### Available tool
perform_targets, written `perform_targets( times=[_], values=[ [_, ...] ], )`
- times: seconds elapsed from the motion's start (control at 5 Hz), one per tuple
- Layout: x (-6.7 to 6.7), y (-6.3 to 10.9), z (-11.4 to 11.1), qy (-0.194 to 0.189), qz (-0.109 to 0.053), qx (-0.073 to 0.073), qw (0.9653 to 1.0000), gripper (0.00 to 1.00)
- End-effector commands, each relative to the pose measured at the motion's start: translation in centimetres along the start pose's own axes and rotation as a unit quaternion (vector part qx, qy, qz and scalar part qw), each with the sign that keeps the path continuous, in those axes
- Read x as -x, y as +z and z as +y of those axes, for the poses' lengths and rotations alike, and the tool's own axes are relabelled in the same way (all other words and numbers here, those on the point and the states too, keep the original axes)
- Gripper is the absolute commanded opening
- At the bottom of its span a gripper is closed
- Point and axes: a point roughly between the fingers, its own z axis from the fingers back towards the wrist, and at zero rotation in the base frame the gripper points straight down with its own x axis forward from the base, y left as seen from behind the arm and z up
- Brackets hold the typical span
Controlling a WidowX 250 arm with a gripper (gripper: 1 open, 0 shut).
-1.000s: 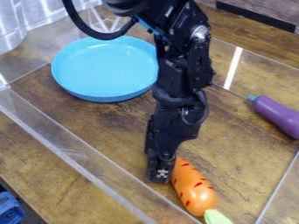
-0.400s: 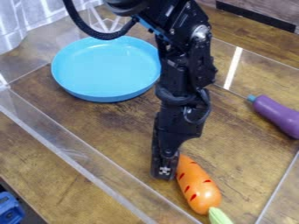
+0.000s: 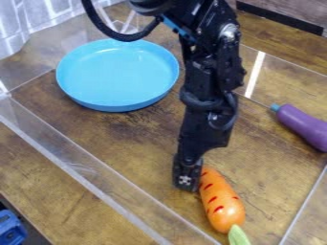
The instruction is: Move the carrot to the right side
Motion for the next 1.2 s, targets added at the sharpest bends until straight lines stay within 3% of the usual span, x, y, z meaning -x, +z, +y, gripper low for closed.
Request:
perform_targets(
  times=[0.0, 0.2, 1.0],
  values=[
    [-0.43, 0.29, -0.25, -0.019, -0.006, -0.003, 0.9998, 0.00],
    [-1.09, 0.21, -0.86, -0.044, -0.007, -0.002, 0.9990, 1.00],
    [-0.60, 0.34, -0.59, 0.008, -0.033, -0.010, 0.9994, 1.00]
  ],
)
